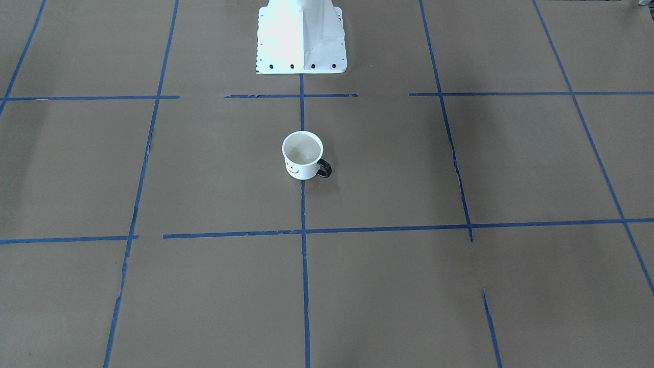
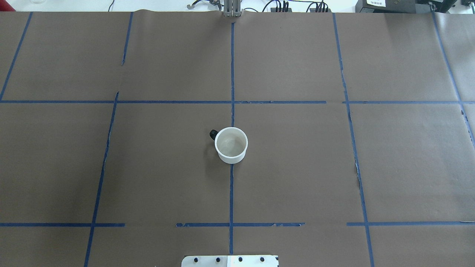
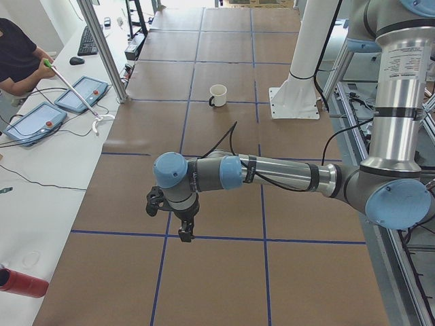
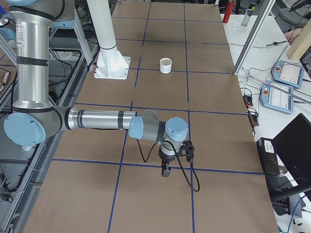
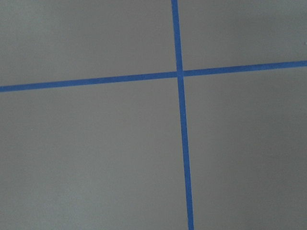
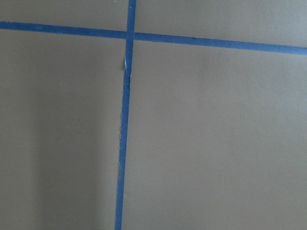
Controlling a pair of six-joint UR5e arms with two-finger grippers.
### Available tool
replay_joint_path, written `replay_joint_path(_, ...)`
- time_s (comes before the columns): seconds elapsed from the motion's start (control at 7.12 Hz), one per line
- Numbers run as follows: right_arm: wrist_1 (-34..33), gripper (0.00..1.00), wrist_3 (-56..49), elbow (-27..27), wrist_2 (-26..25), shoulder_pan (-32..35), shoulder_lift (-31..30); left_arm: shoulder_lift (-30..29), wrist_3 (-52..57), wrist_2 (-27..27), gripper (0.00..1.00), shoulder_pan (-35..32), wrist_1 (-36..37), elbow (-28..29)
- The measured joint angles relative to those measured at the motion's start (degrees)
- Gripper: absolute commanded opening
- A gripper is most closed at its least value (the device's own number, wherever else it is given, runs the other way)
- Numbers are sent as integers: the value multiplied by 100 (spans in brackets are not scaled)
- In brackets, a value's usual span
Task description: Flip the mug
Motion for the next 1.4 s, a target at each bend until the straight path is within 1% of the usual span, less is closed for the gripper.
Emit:
replay_joint_path(0.56, 0, 100, 0, 0, 0, 0, 0, -2, 15, -10, 100, -8, 4, -114)
replay_joint_path(1.4, 0, 100, 0, 0, 0, 0, 0, -32, -4, -19, 100, -6, -8, -123)
